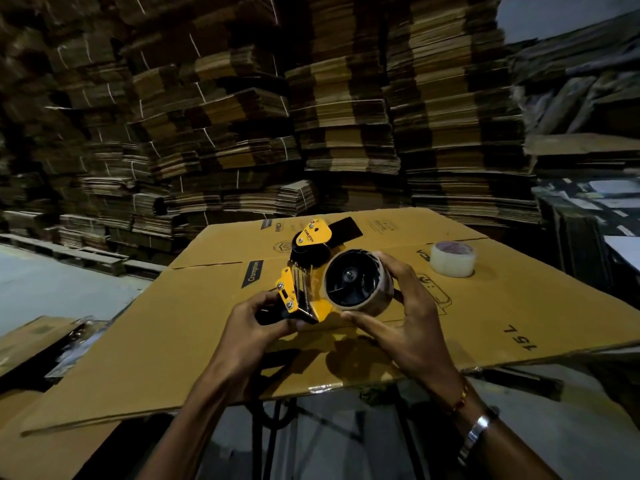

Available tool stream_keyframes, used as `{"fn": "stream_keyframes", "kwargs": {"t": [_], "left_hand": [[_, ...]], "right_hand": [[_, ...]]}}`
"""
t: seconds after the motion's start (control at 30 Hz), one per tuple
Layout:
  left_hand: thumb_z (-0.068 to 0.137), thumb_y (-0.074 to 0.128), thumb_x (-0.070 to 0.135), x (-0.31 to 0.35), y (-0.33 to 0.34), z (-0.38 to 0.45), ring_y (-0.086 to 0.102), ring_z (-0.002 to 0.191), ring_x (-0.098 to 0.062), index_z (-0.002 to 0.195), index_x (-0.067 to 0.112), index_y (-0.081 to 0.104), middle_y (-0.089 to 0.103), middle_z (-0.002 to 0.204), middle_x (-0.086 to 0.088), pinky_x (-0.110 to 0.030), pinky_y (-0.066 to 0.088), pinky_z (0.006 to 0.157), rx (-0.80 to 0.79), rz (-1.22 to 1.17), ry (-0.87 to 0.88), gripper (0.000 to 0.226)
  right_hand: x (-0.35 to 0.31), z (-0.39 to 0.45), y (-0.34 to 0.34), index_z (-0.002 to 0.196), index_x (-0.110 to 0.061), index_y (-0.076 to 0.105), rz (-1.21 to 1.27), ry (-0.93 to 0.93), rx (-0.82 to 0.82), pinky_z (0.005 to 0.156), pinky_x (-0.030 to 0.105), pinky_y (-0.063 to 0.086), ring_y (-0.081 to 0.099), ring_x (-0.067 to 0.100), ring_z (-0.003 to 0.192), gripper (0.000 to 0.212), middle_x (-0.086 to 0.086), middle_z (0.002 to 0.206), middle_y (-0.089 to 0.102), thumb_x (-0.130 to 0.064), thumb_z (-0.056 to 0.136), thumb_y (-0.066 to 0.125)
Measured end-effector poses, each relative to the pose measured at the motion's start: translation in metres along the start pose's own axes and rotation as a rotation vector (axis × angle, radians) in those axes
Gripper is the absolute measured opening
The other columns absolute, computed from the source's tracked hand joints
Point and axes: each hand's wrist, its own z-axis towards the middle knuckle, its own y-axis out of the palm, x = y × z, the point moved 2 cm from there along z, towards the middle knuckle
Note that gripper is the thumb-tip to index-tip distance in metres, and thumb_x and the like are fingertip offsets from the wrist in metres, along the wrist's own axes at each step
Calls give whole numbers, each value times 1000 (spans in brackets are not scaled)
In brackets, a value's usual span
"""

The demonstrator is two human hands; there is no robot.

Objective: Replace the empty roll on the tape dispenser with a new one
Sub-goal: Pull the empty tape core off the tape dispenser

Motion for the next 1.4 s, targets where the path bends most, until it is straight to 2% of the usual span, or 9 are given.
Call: {"fn": "stream_keyframes", "kwargs": {"t": [0.1,0.33,0.5,0.73,0.93,1.03,1.17,1.3,1.4], "left_hand": [[75,80,2,2,-1,1,71,82,-2,99,12,74,77,94,-1,-11,51,58,-28,6,19,27],[77,79,11,2,-11,4,69,84,3,102,21,72,76,93,17,-11,51,67,-131,89,20,27],[68,88,34,0,-21,6,72,83,-20,101,22,76,76,96,-3,-33,58,65,-202,72,-53,36],[54,80,55,4,-24,3,70,97,-5,109,25,74,77,106,9,-27,51,80,-216,166,-15,64],[79,77,27,14,-23,9,64,92,14,104,37,67,72,91,32,-11,46,78,-232,333,13,29],[83,77,23,16,-20,14,63,97,5,114,27,68,67,102,23,-17,48,83,-180,440,91,33],[83,78,27,14,-15,21,64,107,-14,122,14,68,69,116,6,-38,54,93,-114,586,190,42],[85,75,36,1,-14,31,65,104,-19,125,18,67,71,120,-4,-45,56,87,-122,773,260,45],[86,72,42,-10,-11,37,65,98,-19,126,20,66,72,117,-4,-39,55,80,-166,897,305,45]], "right_hand": [[-1,-1,-2,146,-35,34,63,60,-5,103,34,52,47,2,131,94,-11,144,48,-64,68,76],[-11,0,-7,146,-45,30,278,202,-97,101,38,54,46,-2,131,105,-44,132,42,-62,58,84],[-16,0,-7,138,-30,48,333,182,-132,96,33,55,56,8,123,80,-14,135,55,-50,68,81],[-10,1,0,123,-29,61,379,327,-154,83,16,49,56,-7,106,51,-5,118,55,-65,90,49],[6,8,-4,105,-20,70,495,462,-105,74,8,48,68,-5,90,41,-15,92,77,-34,106,32],[12,6,-2,105,-25,68,437,416,-56,79,13,50,65,-10,93,40,-22,95,74,-41,102,32],[16,-2,1,122,-42,56,357,385,-255,90,13,48,57,-7,115,57,-24,123,62,-80,81,44],[32,-5,6,152,-35,22,-3,455,-427,112,40,39,39,14,137,117,-5,152,39,-79,55,72],[39,-7,10,151,-32,24,-99,480,-446,112,46,40,42,20,136,123,1,149,42,-80,49,73]]}}
